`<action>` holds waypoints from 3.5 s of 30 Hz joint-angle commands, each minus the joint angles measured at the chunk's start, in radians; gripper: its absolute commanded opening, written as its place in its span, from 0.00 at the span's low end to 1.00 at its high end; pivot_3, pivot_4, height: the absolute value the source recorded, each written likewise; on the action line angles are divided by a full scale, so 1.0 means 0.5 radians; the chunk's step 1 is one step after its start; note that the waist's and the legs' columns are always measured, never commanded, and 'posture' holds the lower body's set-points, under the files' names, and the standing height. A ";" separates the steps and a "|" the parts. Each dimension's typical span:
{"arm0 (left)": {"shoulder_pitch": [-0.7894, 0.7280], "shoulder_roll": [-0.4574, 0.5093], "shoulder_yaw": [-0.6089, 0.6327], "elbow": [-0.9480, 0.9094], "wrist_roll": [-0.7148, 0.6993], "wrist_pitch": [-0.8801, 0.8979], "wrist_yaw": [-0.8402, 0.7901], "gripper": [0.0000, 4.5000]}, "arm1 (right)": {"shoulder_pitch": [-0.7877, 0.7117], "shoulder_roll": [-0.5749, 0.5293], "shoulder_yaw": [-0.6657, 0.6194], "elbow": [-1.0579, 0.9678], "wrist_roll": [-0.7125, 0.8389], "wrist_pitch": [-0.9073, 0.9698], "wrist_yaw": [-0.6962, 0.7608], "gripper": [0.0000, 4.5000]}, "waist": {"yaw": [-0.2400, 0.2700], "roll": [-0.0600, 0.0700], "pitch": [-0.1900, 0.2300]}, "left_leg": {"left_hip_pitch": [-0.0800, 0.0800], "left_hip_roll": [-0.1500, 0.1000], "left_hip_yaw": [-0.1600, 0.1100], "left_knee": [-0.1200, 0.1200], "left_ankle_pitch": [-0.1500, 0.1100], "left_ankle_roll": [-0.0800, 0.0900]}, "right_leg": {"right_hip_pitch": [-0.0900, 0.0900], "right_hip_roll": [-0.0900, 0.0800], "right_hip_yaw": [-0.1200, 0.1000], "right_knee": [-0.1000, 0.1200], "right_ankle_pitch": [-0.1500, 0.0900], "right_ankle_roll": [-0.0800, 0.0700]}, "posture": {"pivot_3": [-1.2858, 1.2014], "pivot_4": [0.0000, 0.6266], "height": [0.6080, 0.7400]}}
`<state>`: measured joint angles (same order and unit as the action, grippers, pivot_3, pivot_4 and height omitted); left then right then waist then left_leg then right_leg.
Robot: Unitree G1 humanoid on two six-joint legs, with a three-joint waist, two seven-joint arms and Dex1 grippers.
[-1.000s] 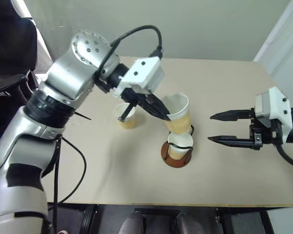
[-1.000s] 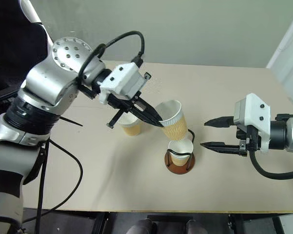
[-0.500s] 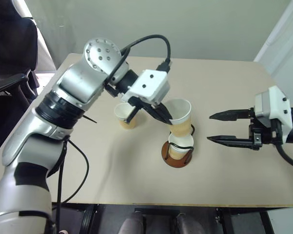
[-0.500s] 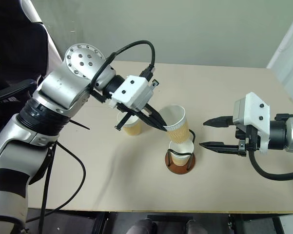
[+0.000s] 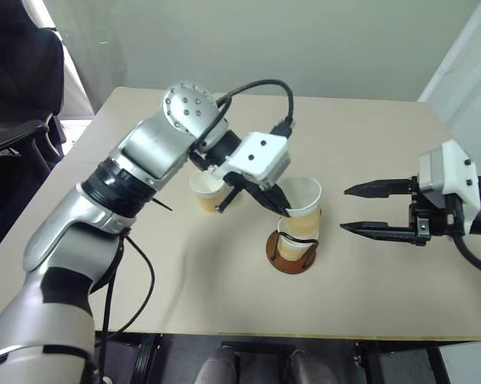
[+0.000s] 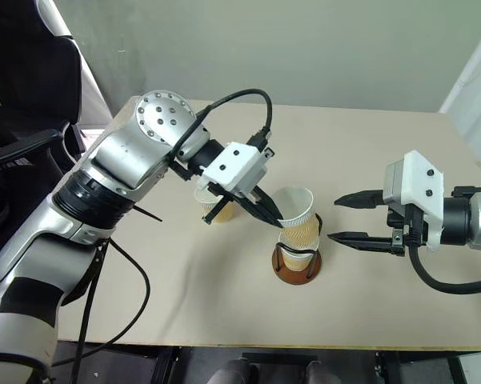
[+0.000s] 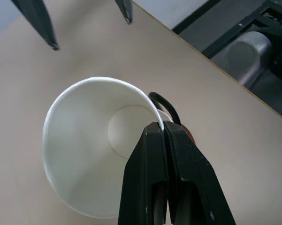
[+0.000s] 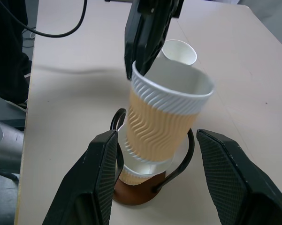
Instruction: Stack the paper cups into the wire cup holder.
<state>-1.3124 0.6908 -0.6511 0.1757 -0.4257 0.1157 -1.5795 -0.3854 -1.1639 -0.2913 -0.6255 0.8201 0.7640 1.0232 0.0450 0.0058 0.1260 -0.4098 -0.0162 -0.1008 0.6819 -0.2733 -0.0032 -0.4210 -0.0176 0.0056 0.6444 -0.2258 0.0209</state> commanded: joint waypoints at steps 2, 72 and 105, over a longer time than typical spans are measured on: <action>0.000 0.010 -0.017 -0.036 0.041 -0.068 -0.070 0.01 | -0.035 -0.036 -0.081 -0.018 0.013 -0.014 -0.018 0.60 | 0.002 0.000 0.000 | 0.000 0.000 0.000 0.000 0.000 0.000 | 0.000 0.000 0.000 0.000 0.000 0.000 | 0.52 0.24 1.00; 0.601 0.302 0.646 0.331 1.306 -0.363 0.522 0.93 | -0.440 0.047 0.210 0.166 0.006 0.164 -0.079 0.60 | 0.001 0.001 0.000 | -0.001 -0.001 0.000 0.000 -0.001 0.002 | -0.003 0.000 0.001 0.000 0.000 0.001 | 0.52 0.24 1.00; 0.504 0.102 0.689 0.355 1.058 -0.266 0.209 0.01 | -0.385 0.067 0.184 0.148 -0.038 0.157 -0.106 0.60 | 0.006 0.001 0.000 | -0.002 -0.001 0.000 0.001 -0.001 0.002 | -0.003 0.000 0.001 0.000 0.000 0.001 | 0.52 0.24 1.00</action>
<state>-1.0183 0.7298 -0.3538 0.4350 0.1526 -0.0477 -1.4533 -0.5718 -1.1213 -0.1726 -0.5347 0.8003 0.8469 0.9807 0.0479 0.0061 0.1259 -0.4109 -0.0168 -0.1007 0.6823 -0.2738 -0.0022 -0.4226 -0.0177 0.0063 0.6444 -0.2257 0.0214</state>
